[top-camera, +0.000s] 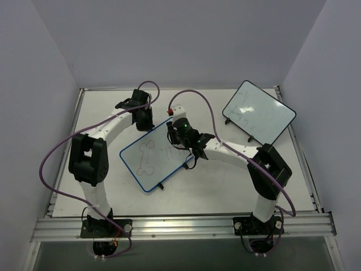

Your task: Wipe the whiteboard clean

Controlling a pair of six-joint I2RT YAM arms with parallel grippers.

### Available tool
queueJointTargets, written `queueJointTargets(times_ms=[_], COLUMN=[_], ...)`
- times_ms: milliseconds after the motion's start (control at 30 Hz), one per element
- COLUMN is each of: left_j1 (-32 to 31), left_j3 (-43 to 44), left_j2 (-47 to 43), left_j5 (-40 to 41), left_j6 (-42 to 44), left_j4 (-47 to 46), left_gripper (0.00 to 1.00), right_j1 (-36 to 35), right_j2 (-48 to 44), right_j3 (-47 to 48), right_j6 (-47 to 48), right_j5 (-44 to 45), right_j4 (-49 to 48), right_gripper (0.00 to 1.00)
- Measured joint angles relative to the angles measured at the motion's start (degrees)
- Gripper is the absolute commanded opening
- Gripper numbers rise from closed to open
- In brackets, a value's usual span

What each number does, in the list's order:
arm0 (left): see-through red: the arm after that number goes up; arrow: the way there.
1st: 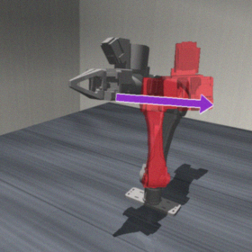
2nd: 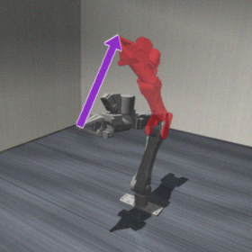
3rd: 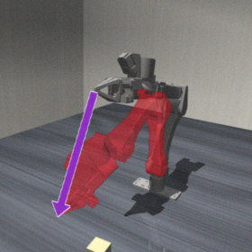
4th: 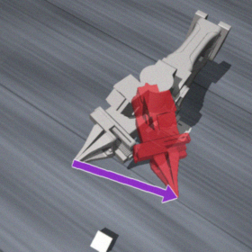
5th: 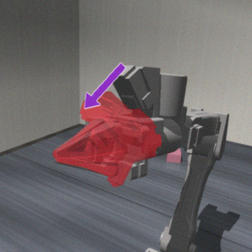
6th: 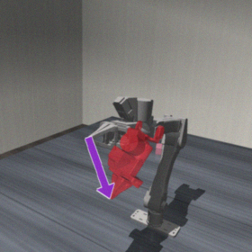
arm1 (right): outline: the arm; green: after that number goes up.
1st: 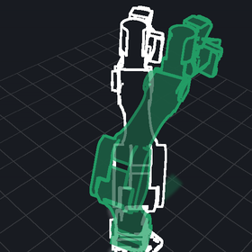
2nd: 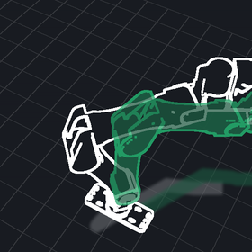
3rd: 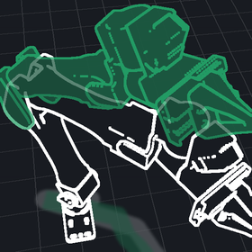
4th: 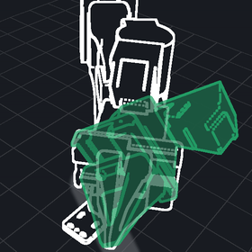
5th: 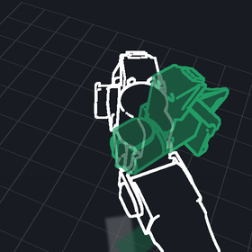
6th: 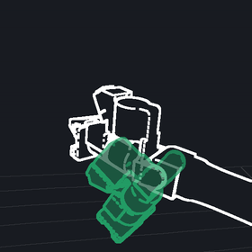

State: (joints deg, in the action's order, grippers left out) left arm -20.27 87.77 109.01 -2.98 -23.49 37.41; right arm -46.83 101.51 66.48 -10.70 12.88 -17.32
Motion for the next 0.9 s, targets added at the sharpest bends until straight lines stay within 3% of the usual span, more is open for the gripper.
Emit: queueJointTargets(times_ms=[300,733,900], left_j1=[-0.04,-0.37,-0.39], left_j3=[0.0,0.0,0.0], left_j2=[0.0,0.0,0.0], left_j5=[0.0,0.0,0.02], left_j6=[0.0,0.0,0.0], left_j4=[0.0,-0.17,-0.31], left_gripper=[0.05,0.05,0.05], right_j1=[-1.4,-14.58,-15.37], right_j2=[-0.87,-0.79,-0.76], right_j3=[-2.16,-4.13,-5.95], right_j6=[-1.03,-3.26,-4.0], right_j5=[1.05,2.84,3.93], right_j4=[-0.87,-3.43,-4.85], right_gripper=[0.24,0.23,0.23])
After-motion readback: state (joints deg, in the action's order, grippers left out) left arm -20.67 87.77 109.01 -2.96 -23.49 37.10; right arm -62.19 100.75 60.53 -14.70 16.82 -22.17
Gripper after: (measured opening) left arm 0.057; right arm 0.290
